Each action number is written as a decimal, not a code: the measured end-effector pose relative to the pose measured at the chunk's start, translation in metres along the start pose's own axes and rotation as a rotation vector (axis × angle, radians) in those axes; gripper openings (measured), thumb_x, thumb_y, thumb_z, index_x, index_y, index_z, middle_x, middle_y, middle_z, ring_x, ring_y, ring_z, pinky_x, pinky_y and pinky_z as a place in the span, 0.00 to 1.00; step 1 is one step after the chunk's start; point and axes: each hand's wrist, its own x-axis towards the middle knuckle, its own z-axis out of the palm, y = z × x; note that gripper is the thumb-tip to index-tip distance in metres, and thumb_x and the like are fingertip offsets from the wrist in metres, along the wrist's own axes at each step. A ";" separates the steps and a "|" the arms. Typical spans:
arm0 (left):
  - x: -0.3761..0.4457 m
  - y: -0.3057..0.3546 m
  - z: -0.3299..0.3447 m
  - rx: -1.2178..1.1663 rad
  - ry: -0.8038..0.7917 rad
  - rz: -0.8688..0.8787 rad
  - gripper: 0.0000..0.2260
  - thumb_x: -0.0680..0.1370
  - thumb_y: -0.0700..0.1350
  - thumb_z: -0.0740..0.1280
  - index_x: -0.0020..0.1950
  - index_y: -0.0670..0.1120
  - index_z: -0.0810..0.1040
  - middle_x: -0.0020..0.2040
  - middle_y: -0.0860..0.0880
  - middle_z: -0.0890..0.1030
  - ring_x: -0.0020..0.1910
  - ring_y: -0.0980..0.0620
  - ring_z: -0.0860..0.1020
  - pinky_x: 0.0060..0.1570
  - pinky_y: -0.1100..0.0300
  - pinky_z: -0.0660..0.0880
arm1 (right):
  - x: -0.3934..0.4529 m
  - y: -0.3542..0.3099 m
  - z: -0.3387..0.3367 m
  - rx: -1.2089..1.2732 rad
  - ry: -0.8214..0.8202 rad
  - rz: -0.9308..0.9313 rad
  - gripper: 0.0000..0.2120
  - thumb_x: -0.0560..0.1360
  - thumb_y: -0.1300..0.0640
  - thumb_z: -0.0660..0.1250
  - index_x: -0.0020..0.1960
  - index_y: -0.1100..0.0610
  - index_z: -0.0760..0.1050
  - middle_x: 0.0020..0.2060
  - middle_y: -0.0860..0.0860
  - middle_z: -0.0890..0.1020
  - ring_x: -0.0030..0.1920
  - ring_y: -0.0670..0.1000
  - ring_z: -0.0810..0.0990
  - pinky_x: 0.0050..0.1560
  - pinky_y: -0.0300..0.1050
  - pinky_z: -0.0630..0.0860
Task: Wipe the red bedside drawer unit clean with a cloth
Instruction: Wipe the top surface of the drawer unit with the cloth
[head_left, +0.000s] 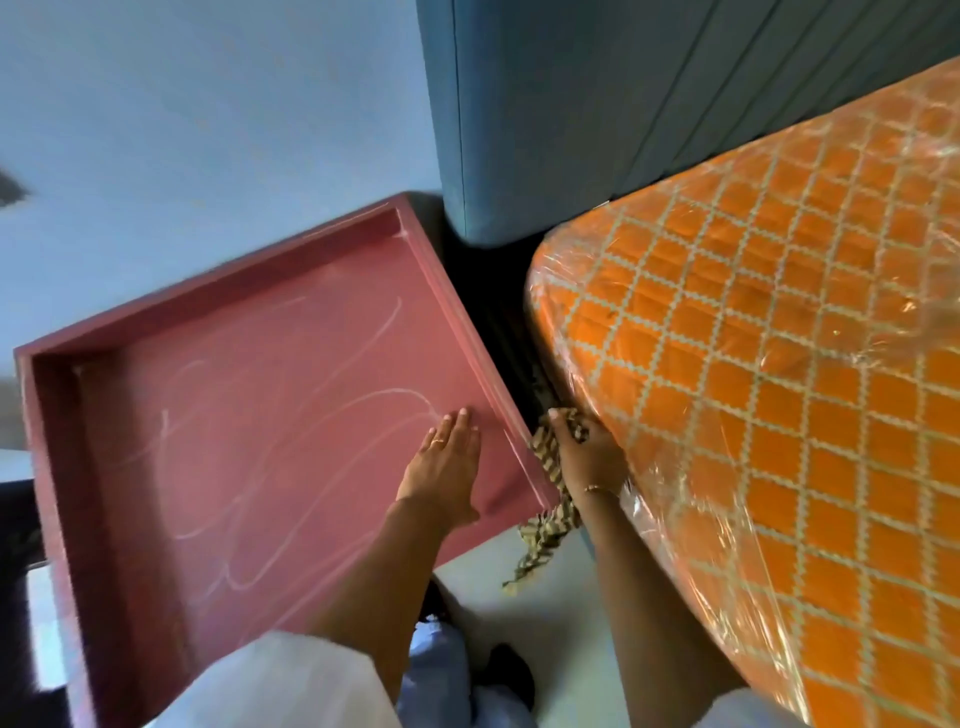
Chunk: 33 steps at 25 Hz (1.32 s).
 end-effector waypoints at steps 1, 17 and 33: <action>0.002 0.002 -0.001 0.031 -0.015 -0.003 0.47 0.73 0.56 0.69 0.76 0.38 0.40 0.76 0.39 0.39 0.75 0.42 0.42 0.73 0.54 0.42 | -0.003 0.000 0.000 0.092 0.006 0.008 0.17 0.74 0.47 0.66 0.54 0.60 0.78 0.45 0.55 0.81 0.49 0.56 0.79 0.39 0.38 0.66; 0.010 -0.003 -0.020 0.181 -0.068 0.095 0.39 0.77 0.52 0.66 0.76 0.39 0.46 0.77 0.38 0.45 0.75 0.42 0.51 0.65 0.52 0.66 | -0.028 0.014 -0.012 0.222 -0.275 -0.054 0.34 0.66 0.51 0.75 0.66 0.55 0.64 0.59 0.53 0.74 0.57 0.50 0.74 0.56 0.40 0.75; 0.007 -0.005 -0.035 0.274 -0.093 0.153 0.32 0.79 0.49 0.62 0.76 0.39 0.49 0.77 0.39 0.50 0.74 0.43 0.56 0.64 0.54 0.67 | -0.030 0.004 -0.015 0.080 -0.301 -0.079 0.35 0.61 0.44 0.76 0.62 0.50 0.65 0.60 0.57 0.73 0.58 0.57 0.74 0.58 0.54 0.74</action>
